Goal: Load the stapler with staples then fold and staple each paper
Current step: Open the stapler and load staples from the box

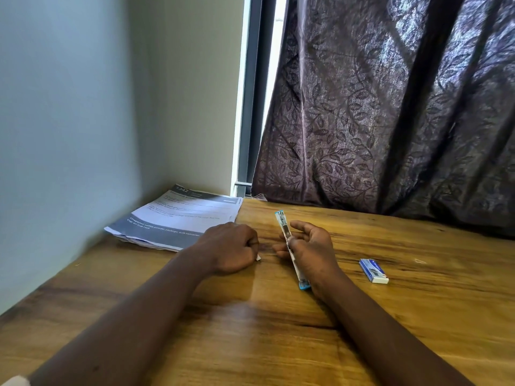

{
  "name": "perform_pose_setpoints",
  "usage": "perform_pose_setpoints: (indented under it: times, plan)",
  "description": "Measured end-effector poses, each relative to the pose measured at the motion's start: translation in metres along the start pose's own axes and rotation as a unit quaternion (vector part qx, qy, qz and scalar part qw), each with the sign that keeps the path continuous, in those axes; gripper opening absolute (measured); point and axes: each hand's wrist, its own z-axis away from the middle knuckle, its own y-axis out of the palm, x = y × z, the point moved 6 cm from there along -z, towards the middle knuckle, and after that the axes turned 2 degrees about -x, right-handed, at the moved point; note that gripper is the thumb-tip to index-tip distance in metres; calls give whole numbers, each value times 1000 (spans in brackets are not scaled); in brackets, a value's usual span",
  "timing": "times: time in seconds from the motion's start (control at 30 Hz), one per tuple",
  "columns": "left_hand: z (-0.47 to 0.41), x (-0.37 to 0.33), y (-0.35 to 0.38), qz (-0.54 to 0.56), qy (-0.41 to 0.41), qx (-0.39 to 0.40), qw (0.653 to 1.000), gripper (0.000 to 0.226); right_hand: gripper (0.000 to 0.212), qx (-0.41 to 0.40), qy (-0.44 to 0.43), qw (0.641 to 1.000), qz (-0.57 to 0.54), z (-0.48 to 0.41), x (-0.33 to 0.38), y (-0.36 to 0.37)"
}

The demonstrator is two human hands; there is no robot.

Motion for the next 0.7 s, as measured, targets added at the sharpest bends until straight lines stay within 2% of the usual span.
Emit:
perform_pose_setpoints:
  times: [0.47, 0.57, 0.7]
  plan:
    - [-3, 2, 1, 21, 11, 0, 1000, 11, 46, -45, -7, 994, 100, -12, 2, -24]
    - [-2, 1, 1, 22, 14, 1, 1000, 12, 45, -52, -18, 986, 158, -11, 4, -26]
    - [-1, 0, 0, 20, 23, -2, 1000, 12, 39, -23, -67, 966, 248, 0, 12, -20]
